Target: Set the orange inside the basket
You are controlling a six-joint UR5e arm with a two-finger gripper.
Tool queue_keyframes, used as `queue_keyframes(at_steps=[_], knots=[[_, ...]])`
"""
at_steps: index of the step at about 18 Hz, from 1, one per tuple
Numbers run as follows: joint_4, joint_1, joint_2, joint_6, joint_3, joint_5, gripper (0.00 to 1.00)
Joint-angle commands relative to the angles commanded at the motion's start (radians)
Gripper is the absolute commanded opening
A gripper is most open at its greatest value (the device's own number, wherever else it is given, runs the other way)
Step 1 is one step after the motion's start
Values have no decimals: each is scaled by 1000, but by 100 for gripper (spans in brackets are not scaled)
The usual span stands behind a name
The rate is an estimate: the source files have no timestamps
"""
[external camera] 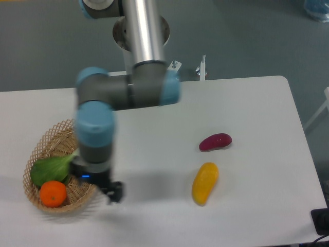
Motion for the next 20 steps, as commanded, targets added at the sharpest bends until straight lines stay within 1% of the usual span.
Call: queue_keyframes(at_steps=[5, 7, 12, 14, 16, 18, 20], knots=[[0, 141, 2, 207, -12, 141, 100], [0, 199, 15, 272, -12, 149, 100], [0, 301, 17, 434, -28, 149, 100], [-3, 344, 15, 465, -32, 147, 100], [-9, 373, 17, 508, -40, 147, 100], [-9, 379, 17, 580, -43, 150, 100], [-3, 381, 21, 594, -52, 150, 100]])
